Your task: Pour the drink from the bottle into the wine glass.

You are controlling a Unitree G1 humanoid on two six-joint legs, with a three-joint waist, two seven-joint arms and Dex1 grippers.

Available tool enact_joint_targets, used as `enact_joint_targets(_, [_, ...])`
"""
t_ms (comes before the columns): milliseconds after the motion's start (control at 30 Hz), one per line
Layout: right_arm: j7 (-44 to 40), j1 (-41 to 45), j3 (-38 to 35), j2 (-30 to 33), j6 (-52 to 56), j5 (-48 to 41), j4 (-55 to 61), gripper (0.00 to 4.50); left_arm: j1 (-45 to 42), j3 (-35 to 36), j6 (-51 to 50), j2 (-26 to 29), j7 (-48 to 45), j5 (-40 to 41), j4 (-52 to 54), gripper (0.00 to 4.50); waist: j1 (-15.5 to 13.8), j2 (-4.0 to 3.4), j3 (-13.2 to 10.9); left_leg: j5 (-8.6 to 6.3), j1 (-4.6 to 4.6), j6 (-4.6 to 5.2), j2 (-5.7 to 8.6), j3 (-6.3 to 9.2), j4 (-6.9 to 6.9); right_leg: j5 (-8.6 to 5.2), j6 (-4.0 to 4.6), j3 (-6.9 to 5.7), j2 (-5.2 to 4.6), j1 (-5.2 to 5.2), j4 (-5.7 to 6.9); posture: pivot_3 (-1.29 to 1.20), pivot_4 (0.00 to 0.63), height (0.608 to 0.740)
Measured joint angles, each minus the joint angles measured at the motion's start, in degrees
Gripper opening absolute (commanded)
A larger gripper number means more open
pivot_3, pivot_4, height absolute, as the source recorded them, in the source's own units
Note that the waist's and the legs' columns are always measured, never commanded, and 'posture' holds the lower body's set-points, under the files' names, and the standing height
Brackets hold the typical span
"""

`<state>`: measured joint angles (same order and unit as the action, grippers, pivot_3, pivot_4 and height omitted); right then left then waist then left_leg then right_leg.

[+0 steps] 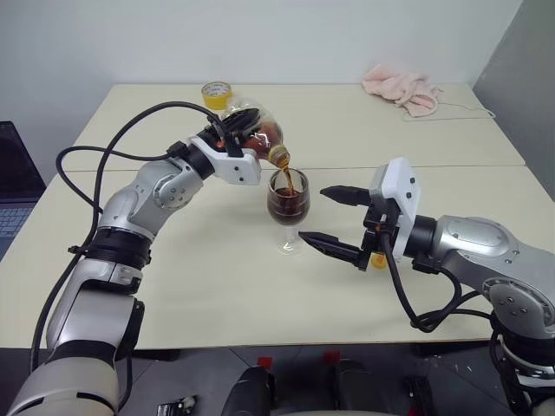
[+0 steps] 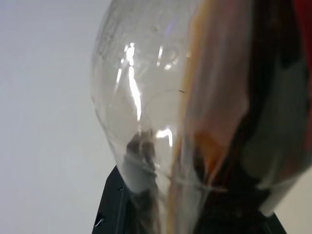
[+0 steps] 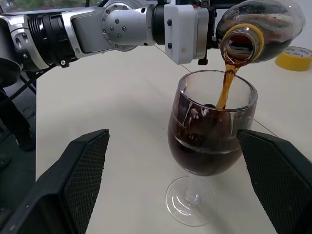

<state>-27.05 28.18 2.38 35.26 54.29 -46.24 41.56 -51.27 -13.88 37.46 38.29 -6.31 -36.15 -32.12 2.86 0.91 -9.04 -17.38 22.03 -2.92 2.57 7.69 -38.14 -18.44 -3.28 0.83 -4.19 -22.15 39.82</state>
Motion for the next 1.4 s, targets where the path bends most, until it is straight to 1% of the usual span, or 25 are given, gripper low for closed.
enact_joint_targets(1400, [0.9, -0.03, 0.0, -0.37, 0.03, -0.27, 0.03, 4.5, 1.04, -0.03, -0.43, 0.38, -1.82, -0.07, 3.42, 0.9, 0.06, 0.0, 0.0, 0.0, 0.01, 0.0, 0.0, -0.01, -0.02, 0.0, 0.0, 0.01, 0.0, -0.03, 0.05, 0.0, 0.15, 0.74])
